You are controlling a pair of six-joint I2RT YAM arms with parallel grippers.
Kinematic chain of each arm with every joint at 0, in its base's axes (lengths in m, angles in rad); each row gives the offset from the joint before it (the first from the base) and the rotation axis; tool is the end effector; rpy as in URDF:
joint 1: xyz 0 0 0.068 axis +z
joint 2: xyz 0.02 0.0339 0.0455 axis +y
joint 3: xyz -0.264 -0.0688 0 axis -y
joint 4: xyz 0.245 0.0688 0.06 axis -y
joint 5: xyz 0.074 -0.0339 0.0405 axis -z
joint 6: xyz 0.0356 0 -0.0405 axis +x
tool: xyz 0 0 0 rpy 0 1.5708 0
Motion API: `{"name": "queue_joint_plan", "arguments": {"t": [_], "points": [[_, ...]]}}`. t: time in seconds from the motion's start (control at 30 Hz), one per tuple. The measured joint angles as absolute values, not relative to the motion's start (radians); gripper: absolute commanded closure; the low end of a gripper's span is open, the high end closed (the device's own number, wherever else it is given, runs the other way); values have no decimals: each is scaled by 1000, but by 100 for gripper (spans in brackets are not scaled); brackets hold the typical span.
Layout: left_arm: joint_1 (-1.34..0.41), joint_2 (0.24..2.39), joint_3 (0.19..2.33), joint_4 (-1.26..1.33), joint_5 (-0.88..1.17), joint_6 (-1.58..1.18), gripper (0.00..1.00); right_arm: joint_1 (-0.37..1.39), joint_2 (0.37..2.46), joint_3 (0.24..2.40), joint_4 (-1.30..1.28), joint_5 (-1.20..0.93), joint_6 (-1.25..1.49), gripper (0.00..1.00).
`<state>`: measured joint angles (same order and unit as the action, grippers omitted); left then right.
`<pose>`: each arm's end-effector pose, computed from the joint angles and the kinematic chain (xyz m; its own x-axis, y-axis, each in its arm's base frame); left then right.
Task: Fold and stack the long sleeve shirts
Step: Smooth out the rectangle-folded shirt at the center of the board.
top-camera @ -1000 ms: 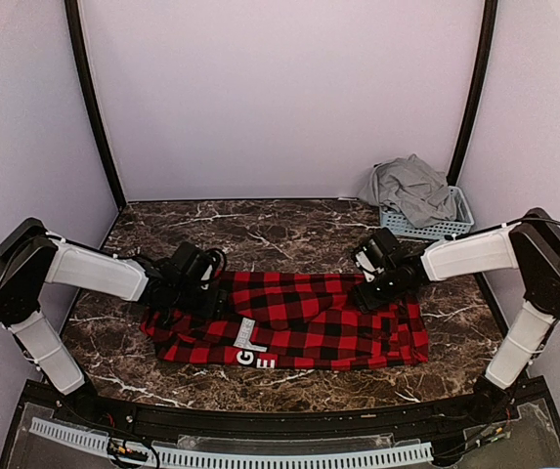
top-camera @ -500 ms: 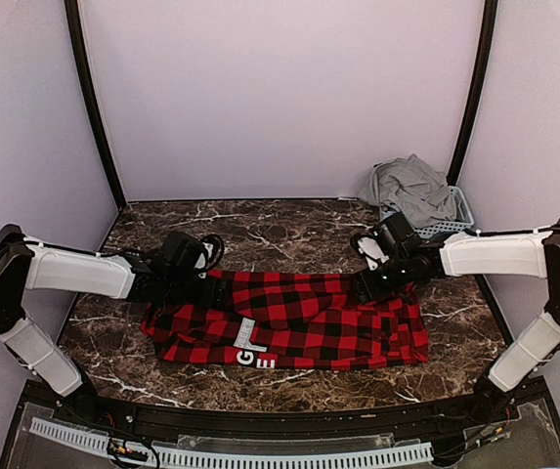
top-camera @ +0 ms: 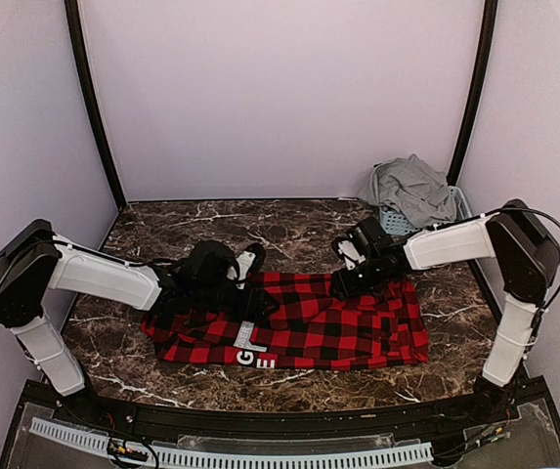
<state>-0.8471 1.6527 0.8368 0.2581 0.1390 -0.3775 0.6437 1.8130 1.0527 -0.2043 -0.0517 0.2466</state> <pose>0.2253 -0.2624 0.1815 -0.6281 0.1595 -0.7616 0.6330 0.6739 -0.3809 0.2905 0.2203 0.1544 -0.7895 -0.2876 -0.5421 -0.4436 0.8779 0.1803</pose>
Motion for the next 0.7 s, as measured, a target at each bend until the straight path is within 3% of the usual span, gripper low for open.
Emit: {"name": "queue_joint_plan", "arguments": {"t": [0.5, 0.7], "points": [[-1001, 1861, 943, 199, 104, -305, 68, 643, 1840, 1048, -203, 137, 236, 38], [-1002, 1861, 944, 178, 125, -256, 74, 644, 1840, 1039, -206, 224, 191, 37]]}}
